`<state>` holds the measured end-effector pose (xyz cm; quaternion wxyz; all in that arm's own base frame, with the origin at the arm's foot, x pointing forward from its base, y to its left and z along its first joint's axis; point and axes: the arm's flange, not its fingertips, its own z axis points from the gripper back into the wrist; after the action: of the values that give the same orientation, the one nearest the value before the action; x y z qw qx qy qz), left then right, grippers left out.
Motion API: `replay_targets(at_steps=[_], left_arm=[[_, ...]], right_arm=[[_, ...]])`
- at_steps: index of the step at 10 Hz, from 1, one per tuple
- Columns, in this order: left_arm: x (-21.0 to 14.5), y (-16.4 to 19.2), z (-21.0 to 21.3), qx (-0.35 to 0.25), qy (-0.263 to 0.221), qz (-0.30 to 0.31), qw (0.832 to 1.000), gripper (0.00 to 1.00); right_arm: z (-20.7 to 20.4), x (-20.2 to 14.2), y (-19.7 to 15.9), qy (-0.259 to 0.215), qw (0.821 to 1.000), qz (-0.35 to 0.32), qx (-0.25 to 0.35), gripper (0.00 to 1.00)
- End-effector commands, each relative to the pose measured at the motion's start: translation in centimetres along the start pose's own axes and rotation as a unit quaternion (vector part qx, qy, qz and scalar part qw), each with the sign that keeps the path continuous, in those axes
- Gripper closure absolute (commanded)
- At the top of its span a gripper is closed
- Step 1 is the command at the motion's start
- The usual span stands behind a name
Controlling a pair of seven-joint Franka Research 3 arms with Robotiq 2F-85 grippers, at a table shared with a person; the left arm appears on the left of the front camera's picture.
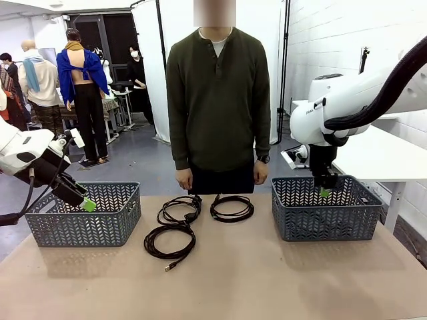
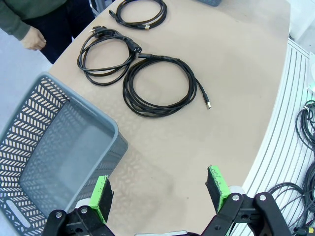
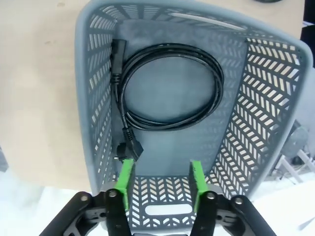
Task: Organize the cables according to human instructions.
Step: Pick up a bundle of cables and place it in the basket indicated by the human.
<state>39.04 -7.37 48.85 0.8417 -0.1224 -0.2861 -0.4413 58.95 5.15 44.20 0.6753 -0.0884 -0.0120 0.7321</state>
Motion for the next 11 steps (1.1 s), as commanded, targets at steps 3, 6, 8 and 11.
replay_targets(at_steps=[3, 6, 8, 11], left_arm=[[-0.20, 0.26, 0.05, -0.009, -0.006, -0.005, 1.000, 0.00], [-0.20, 0.26, 0.05, -0.009, -0.006, -0.005, 1.000, 0.00], [-0.20, 0.26, 0.05, -0.009, -0.006, -0.005, 1.000, 0.00], [-0.20, 0.26, 0.05, -0.009, -0.006, -0.005, 1.000, 0.00]], right_arm=[[0.41, -0.19, -0.55, -0.019, 1.000, 0.003, 0.013, 0.00], [0.47, 0.03, -0.43, -0.018, 0.999, 0.010, 0.025, 0.00], [1.07, -0.64, -0.65, -0.014, 1.000, -0.005, 0.016, 0.00], [0.34, 0.19, 0.11, -0.004, 1.000, -0.001, 0.018, 0.00]])
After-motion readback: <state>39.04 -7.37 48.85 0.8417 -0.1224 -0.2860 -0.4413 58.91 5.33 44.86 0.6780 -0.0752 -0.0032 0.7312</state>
